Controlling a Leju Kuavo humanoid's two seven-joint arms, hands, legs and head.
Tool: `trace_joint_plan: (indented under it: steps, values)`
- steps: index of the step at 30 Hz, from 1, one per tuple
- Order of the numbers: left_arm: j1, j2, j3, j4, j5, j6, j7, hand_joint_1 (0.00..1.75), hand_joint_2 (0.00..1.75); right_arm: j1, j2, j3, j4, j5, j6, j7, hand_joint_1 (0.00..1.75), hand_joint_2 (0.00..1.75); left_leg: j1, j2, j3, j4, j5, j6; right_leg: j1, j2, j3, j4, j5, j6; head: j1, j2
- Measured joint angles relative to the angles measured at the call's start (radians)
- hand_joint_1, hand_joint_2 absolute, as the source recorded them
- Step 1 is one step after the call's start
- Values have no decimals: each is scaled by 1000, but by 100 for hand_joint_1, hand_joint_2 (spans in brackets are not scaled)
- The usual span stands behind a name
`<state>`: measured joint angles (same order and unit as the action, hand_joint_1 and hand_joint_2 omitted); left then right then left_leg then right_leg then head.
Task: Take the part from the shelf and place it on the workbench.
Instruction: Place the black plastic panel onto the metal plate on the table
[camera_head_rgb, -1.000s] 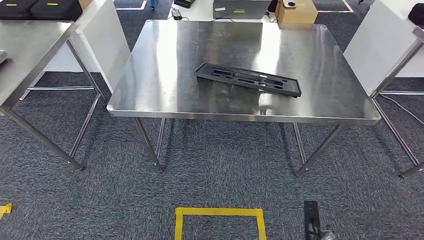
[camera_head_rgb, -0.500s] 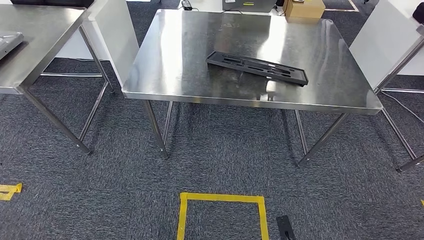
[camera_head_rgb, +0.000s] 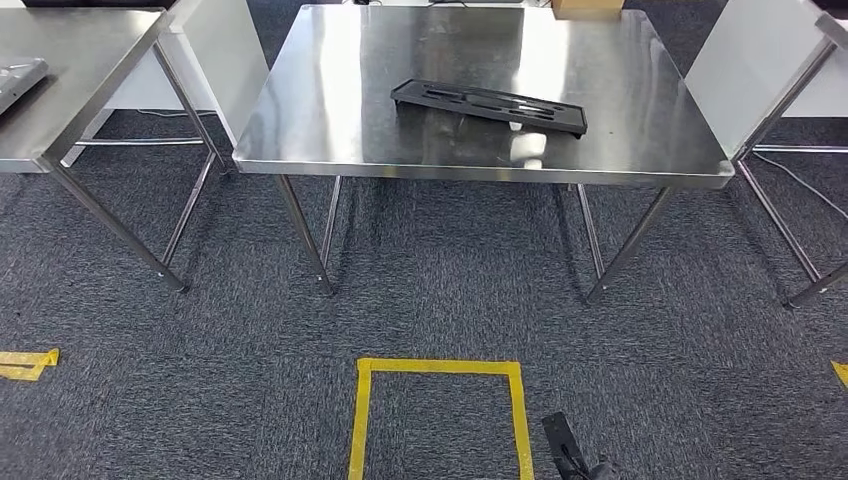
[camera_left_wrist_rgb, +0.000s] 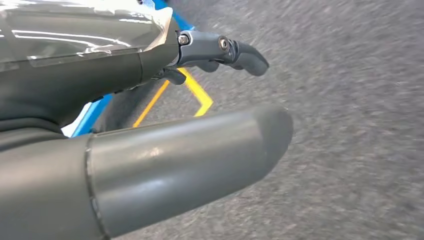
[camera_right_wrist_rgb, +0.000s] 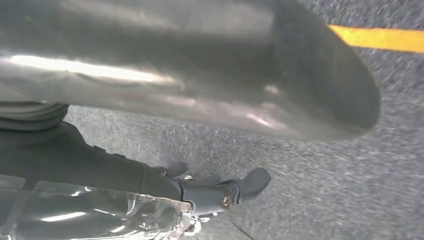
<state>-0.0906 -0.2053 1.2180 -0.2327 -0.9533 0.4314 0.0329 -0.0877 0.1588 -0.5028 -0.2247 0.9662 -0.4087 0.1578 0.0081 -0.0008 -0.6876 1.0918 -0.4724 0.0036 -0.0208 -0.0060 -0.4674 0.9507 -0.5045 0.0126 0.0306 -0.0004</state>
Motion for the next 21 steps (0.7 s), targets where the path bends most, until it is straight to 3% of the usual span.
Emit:
trace_joint_plan:
  steps: [2,3,4,6,8,10,12,13,14,16,17,18,19,20,21]
  values:
    - [1,0,0,0,0,-2,0,0,0,6,-3,0,2,-11,-2,-11,0,0,2,0,-30,140,-87,-6,6,-3,-23,3,19,-9,-1,0]
    - [1,0,0,0,0,-2,0,0,0,9,-4,-1,2,-15,-3,-15,0,0,2,0,-33,188,-102,-7,8,-5,-37,6,28,-9,-1,0]
    - [1,0,0,0,0,-2,1,0,0,11,-5,-1,3,-18,-3,-18,0,0,3,0,-18,199,-94,-6,10,-6,-50,10,35,-8,-1,0]
    - [1,0,0,0,0,-2,3,0,0,14,-5,-2,4,-21,-3,-22,0,0,2,-1,68,109,-48,1,11,-6,-74,22,45,-4,-1,0]
    - [0,1,0,0,2,-3,4,0,0,15,-5,-3,5,-22,-3,-28,0,0,0,-4,166,-30,-37,11,14,-6,-91,34,53,5,-1,0]
    - [-1,1,0,0,3,-4,4,0,0,14,-4,-4,5,-22,-4,-31,0,0,-7,-6,203,-95,-49,18,15,-7,-101,39,65,21,0,0]
    - [0,0,0,0,5,-5,5,0,0,16,-4,-4,6,-22,-4,-32,0,0,-8,-5,191,-107,-38,29,15,-8,-111,42,75,36,0,0]
    - [0,0,0,0,7,-5,6,0,0,17,-4,-4,7,-22,-5,-32,0,0,-6,-3,182,-112,-28,37,16,-7,-121,53,64,37,0,0]
    - [-1,0,0,0,11,-6,5,0,0,18,-5,-4,8,-22,-5,-32,0,0,-4,-1,170,-117,-16,46,16,-5,-137,81,35,34,2,0]
    - [-1,0,2,0,19,-10,-2,0,0,19,-5,-4,10,-21,-6,-33,0,0,-3,3,144,-119,10,55,14,-1,-174,190,-54,22,4,0]
    - [-1,0,3,0,18,-13,-6,0,0,19,-6,-4,11,-19,-9,-35,0,0,-4,4,128,-119,22,56,13,0,-188,257,-91,22,5,0]
    - [-1,0,3,0,9,-15,-9,0,0,19,-7,-4,11,-18,-14,-38,0,0,-4,6,112,-118,35,55,11,1,-192,310,-108,28,5,0]
    - [0,0,2,0,-4,-16,-11,0,0,18,-8,-5,11,-16,-23,-42,0,0,-4,7,96,-117,47,54,10,1,-182,334,-105,39,5,0]
    - [0,-1,0,0,-15,-17,-12,0,0,17,-9,-6,11,-15,-33,-48,0,0,-4,8,81,-116,60,51,8,1,-154,320,-85,52,5,0]
    - [0,-1,-1,0,-22,-17,-14,0,0,14,-10,-8,11,-15,-45,-56,0,0,-3,8,66,-115,72,48,6,1,-109,269,-61,64,5,0]
